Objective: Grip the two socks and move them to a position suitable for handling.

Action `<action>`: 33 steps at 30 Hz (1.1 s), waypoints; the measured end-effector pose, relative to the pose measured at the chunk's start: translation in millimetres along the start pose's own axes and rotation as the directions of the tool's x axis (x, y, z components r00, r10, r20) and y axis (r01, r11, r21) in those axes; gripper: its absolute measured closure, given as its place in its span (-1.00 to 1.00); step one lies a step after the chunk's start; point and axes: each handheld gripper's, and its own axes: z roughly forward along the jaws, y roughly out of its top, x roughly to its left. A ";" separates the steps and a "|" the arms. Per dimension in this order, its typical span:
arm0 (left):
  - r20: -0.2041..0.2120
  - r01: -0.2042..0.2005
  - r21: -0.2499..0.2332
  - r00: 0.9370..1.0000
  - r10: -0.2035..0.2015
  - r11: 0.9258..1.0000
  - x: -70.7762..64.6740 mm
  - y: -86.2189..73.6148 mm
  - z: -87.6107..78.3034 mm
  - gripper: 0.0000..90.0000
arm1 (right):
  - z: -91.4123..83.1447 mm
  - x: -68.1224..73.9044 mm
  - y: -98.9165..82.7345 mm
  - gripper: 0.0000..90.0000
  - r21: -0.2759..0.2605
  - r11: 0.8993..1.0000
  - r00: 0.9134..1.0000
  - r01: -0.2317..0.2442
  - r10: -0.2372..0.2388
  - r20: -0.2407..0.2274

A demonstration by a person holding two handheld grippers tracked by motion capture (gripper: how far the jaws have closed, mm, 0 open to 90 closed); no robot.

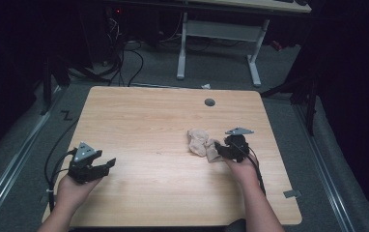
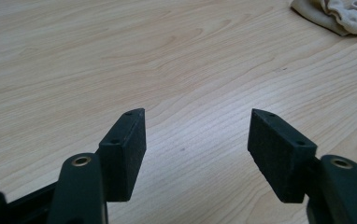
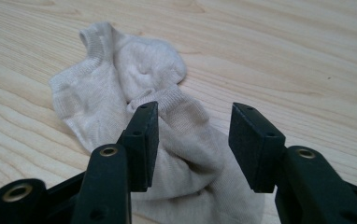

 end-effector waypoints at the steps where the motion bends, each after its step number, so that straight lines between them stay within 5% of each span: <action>1: -0.001 0.006 0.000 1.000 -0.006 1.000 1.1 -1.4 -1.0 -0.16 | 5.4 -0.6 0.5 0.18 0.013 1.000 1.000 -0.001 0.001 -0.011; 8: 0.001 0.007 0.001 1.000 -0.007 1.000 0.5 -2.3 -1.5 -0.17 | 10.0 3.6 0.4 0.17 0.039 0.999 1.000 0.009 -0.008 -0.021; 16: 0.047 -0.009 -0.020 0.999 0.010 1.000 -8.9 7.1 6.2 -0.16 | -9.0 13.8 0.9 0.14 0.003 1.000 1.000 -0.013 0.013 -0.029; 24: 0.075 -0.013 -0.038 0.997 0.016 0.999 -19.1 17.7 18.4 -0.15 | -10.6 12.9 5.4 0.14 0.011 0.999 0.999 -0.036 0.036 -0.029; 33: 0.071 -0.023 -0.032 0.997 0.025 0.999 -30.9 2.5 0.5 -0.16 | -17.0 22.2 -8.3 0.13 0.004 1.000 1.000 -0.013 0.013 -0.020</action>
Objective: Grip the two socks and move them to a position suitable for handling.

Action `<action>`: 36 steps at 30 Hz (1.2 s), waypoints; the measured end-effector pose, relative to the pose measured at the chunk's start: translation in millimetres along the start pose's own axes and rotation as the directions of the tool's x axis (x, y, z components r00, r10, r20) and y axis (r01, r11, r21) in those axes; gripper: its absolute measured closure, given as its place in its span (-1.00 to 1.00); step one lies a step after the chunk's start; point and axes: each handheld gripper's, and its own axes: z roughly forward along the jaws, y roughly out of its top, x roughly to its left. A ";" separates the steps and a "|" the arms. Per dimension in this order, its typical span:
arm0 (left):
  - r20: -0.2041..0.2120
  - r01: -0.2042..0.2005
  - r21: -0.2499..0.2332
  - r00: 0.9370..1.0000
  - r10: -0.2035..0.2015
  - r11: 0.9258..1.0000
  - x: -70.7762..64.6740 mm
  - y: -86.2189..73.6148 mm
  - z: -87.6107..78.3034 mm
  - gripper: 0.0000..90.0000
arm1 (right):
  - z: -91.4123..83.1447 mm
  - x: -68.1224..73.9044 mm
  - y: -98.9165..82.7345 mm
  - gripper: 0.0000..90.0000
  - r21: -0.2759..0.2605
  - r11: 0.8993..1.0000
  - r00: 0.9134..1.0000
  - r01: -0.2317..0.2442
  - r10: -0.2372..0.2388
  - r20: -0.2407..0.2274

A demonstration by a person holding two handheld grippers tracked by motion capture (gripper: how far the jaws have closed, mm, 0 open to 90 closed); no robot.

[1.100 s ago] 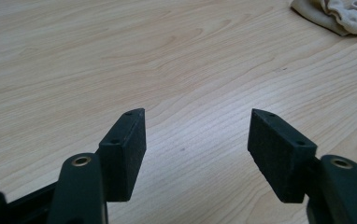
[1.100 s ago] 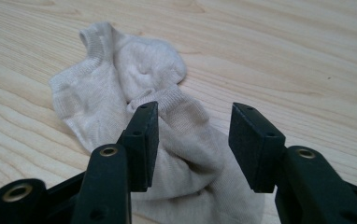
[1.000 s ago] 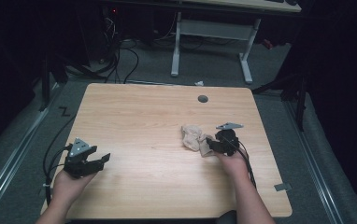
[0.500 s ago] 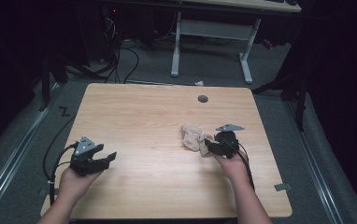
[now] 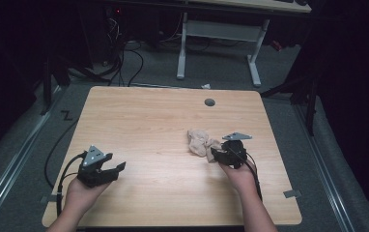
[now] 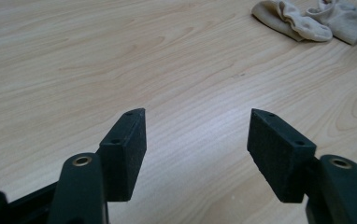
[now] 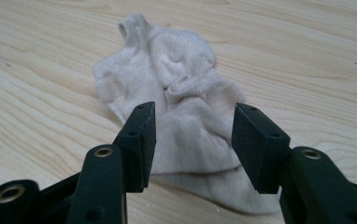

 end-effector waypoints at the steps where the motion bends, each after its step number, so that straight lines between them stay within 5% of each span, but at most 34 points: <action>1: -0.005 0.002 -0.009 1.000 -0.002 1.000 -0.9 -0.6 -2.5 -0.16 | -0.5 0.0 -0.4 0.14 -0.005 1.000 1.000 0.007 -0.007 0.002; 12: -0.011 -0.021 0.010 1.000 0.021 1.000 -3.4 -0.2 7.3 -0.16 | 7.8 -5.7 -0.8 0.14 -0.009 1.000 1.000 0.001 -0.001 -0.005; 26: -0.012 -0.046 0.021 0.999 0.046 0.999 -7.5 -4.0 6.6 -0.16 | 35.1 -13.5 -12.1 0.13 0.084 0.996 1.000 0.002 -0.004 0.025; 30: -0.008 -0.042 0.017 0.999 0.043 0.999 -5.7 -5.3 4.9 -0.16 | 32.9 -11.8 -12.1 0.76 0.068 0.997 0.999 0.027 -0.029 0.023; 36: -0.001 -0.048 0.019 0.999 0.049 0.999 -7.2 -5.6 4.8 -0.16 | 23.9 -9.0 -10.0 0.81 0.029 0.999 0.999 0.031 -0.031 0.023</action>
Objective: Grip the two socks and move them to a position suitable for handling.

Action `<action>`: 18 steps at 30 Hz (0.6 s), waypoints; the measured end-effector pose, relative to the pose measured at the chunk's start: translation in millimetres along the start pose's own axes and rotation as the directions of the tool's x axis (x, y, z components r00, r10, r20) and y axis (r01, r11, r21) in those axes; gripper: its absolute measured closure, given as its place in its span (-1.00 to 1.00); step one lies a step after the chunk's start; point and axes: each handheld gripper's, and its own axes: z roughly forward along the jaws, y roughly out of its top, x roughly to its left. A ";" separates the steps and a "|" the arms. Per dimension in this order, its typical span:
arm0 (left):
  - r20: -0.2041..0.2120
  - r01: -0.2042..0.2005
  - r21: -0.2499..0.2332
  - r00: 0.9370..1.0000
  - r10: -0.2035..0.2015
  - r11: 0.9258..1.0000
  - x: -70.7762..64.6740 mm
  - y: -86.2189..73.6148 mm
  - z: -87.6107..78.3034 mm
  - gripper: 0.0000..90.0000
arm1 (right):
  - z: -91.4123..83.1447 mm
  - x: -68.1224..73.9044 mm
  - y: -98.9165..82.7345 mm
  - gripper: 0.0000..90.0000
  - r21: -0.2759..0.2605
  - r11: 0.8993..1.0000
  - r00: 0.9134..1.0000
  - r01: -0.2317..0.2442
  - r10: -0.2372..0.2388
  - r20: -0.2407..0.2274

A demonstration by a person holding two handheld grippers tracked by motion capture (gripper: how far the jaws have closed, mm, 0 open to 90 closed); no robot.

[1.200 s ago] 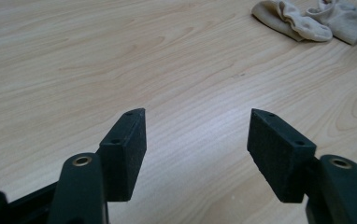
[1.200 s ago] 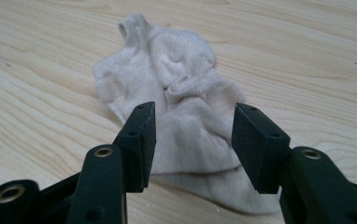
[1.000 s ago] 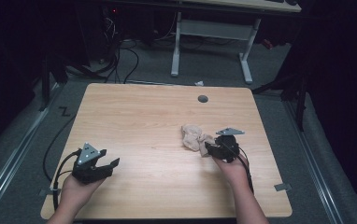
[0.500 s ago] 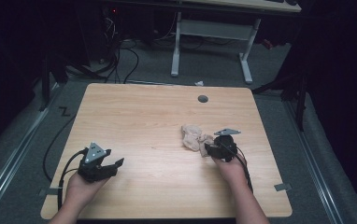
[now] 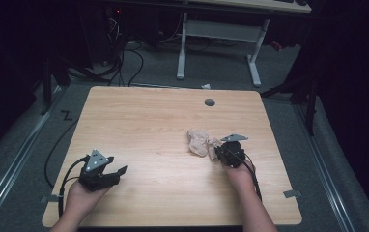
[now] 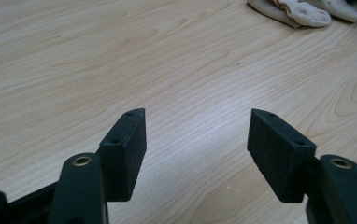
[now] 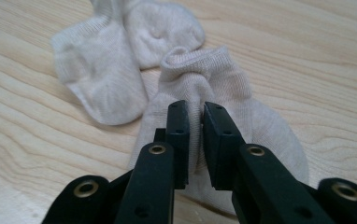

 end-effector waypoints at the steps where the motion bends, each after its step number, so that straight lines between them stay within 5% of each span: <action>1: 0.001 -0.003 -0.002 1.000 0.003 1.000 -0.6 0.1 0.0 -0.16 | -2.2 0.9 0.3 0.81 -0.009 1.000 1.000 0.005 -0.005 0.002; 18: 0.017 -0.001 -0.018 1.000 0.001 1.000 -3.5 1.4 -1.4 -0.16 | -33.3 7.0 4.6 0.83 -0.133 0.991 0.999 0.012 -0.016 -0.028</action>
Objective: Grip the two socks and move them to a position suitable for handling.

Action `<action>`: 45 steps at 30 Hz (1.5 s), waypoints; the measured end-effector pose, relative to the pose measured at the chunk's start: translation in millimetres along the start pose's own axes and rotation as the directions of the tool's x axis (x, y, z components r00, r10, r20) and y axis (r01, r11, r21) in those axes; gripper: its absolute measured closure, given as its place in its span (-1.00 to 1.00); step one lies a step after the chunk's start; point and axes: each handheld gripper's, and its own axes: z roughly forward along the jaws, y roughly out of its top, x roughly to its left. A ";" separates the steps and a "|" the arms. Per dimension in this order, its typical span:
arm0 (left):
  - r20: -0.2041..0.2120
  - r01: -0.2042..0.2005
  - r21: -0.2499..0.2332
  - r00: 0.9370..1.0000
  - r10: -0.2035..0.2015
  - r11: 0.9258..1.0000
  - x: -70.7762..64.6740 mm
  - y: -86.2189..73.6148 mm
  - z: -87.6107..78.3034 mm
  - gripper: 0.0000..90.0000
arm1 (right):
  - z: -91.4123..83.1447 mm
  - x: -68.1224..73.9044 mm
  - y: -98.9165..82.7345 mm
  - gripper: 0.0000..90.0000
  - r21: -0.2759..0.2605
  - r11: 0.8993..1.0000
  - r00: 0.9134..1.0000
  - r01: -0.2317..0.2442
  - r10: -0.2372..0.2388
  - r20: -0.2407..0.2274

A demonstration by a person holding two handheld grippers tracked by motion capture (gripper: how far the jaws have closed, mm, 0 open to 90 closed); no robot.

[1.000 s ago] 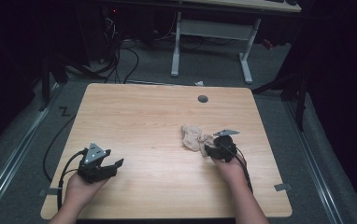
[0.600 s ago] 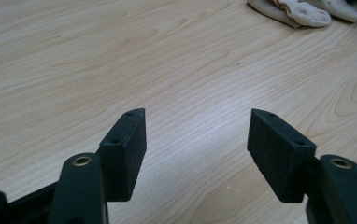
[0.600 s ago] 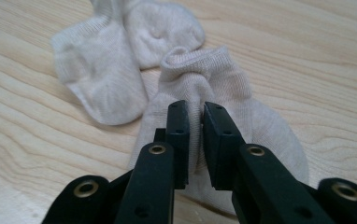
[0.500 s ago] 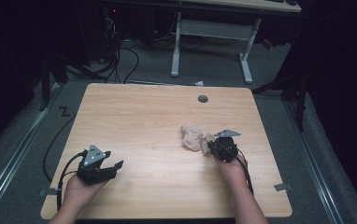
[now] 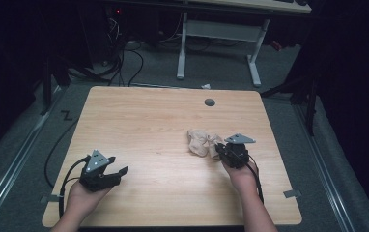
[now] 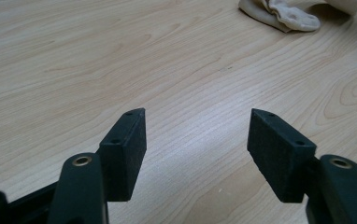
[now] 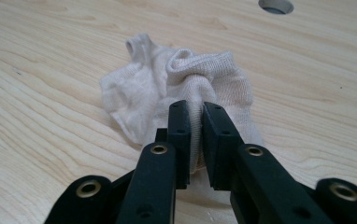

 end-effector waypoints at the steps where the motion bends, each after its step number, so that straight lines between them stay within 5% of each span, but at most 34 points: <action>1: 0.000 0.000 -0.001 1.000 0.000 1.000 -0.2 0.1 -0.2 -0.16 | -2.8 0.4 0.8 0.83 -0.009 1.000 1.000 -0.001 0.001 -0.001; 13: 0.005 -0.001 -0.002 1.000 0.001 1.000 -0.9 0.8 -0.4 -0.16 | -30.3 11.3 12.1 0.83 -0.105 0.994 1.000 0.022 -0.024 -0.018; 26: 0.019 0.027 -0.028 0.999 -0.026 0.999 -4.0 11.2 -4.8 -0.19 | -45.9 48.8 28.7 0.83 -0.154 0.987 0.992 0.033 -0.051 -0.118; 28: 0.032 0.037 -0.036 0.999 -0.036 0.999 -6.5 20.0 -6.1 -0.21 | -49.4 57.2 34.2 0.83 -0.165 0.985 0.989 0.044 -0.066 -0.136; 29: 0.004 0.003 -0.036 1.000 -0.002 0.999 -10.6 32.4 -6.6 -0.21 | -52.1 64.1 38.6 0.83 -0.180 0.982 0.986 0.057 -0.084 -0.146; 32: 0.010 0.026 -0.045 1.000 -0.026 0.999 -12.5 41.0 -7.1 -0.21 | -54.7 73.1 43.0 0.83 -0.200 0.977 0.982 0.077 -0.110 -0.156; 33: 0.028 0.065 -0.087 0.998 -0.063 0.994 -14.1 40.9 -8.6 -0.21 | -56.8 82.1 45.4 0.83 -0.214 0.972 0.977 0.093 -0.131 -0.171; 35: 0.032 0.074 -0.110 0.997 -0.071 0.991 -14.7 36.4 -9.6 -0.19 | -58.2 92.1 44.7 0.83 -0.223 0.969 0.968 0.109 -0.154 -0.197; 39: 0.017 0.065 -0.081 0.998 -0.064 0.995 -12.2 22.1 -6.1 -0.18 | -58.3 105.0 41.6 0.83 -0.223 0.964 0.960 0.146 -0.192 -0.203; 40: 0.025 0.076 -0.069 0.997 -0.074 0.995 -9.1 17.2 -3.7 -0.17 | -56.3 113.7 39.9 0.83 -0.219 0.961 0.952 0.169 -0.217 -0.218; 45: 0.011 0.071 -0.062 0.997 -0.070 0.996 -6.8 14.6 2.0 -0.17 | -50.8 127.9 34.6 0.83 -0.199 0.960 0.939 0.198 -0.244 -0.244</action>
